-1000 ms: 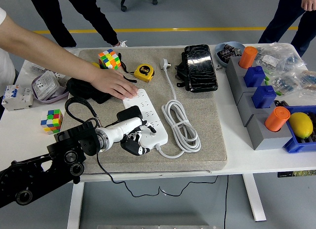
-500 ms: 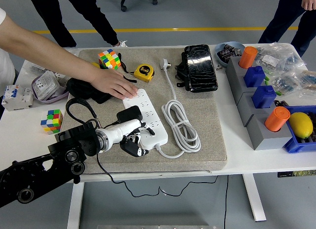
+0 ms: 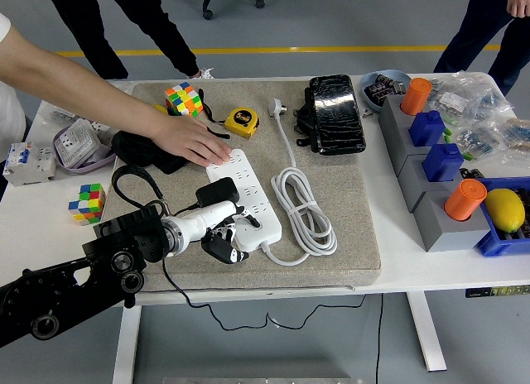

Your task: Put the plug near the board,insert it into the board,press the button,pull the plug out

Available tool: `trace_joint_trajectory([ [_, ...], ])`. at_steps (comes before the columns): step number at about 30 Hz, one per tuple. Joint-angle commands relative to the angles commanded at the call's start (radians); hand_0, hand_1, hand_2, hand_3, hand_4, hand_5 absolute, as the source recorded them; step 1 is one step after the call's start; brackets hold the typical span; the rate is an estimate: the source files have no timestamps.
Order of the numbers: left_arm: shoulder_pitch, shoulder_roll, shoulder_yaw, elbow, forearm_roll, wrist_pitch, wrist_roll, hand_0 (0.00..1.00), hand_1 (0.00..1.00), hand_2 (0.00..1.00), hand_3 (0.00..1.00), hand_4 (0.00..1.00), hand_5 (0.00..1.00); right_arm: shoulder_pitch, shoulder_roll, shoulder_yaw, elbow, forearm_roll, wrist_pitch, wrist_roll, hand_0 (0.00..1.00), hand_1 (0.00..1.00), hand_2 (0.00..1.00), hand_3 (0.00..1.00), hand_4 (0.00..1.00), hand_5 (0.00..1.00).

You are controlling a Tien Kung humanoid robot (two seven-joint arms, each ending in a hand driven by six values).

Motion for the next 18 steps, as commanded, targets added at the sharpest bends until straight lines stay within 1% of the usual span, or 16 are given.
trace_joint_trajectory([
  [18,-0.001,-0.001,0.0,-0.001,-0.012,0.002,-0.005,0.053,0.097,0.164,0.747,0.748,0.002,-0.003,0.001,0.001,0.0,0.0,0.0,0.0,0.572,0.65,0.636,0.544,0.927,0.488],
])
